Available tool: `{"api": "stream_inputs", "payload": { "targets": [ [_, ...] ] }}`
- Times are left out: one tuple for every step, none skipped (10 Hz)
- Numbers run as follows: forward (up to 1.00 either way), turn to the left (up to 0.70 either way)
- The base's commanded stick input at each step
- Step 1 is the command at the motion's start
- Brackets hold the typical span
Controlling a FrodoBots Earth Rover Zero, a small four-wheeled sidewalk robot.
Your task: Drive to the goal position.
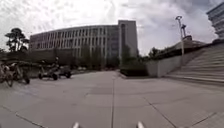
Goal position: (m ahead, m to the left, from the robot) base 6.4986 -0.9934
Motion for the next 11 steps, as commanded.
{"api": "stream_inputs", "payload": {
  "targets": [
    [0.70, 0.00],
    [0.70, 0.00],
    [0.70, 0.00],
    [0.70, 0.00],
    [0.70, 0.00],
    [0.70, 0.00],
    [0.70, 0.00],
    [0.70, 0.00],
    [0.70, 0.00],
    [0.70, 0.00],
    [0.70, 0.00]
  ]
}}
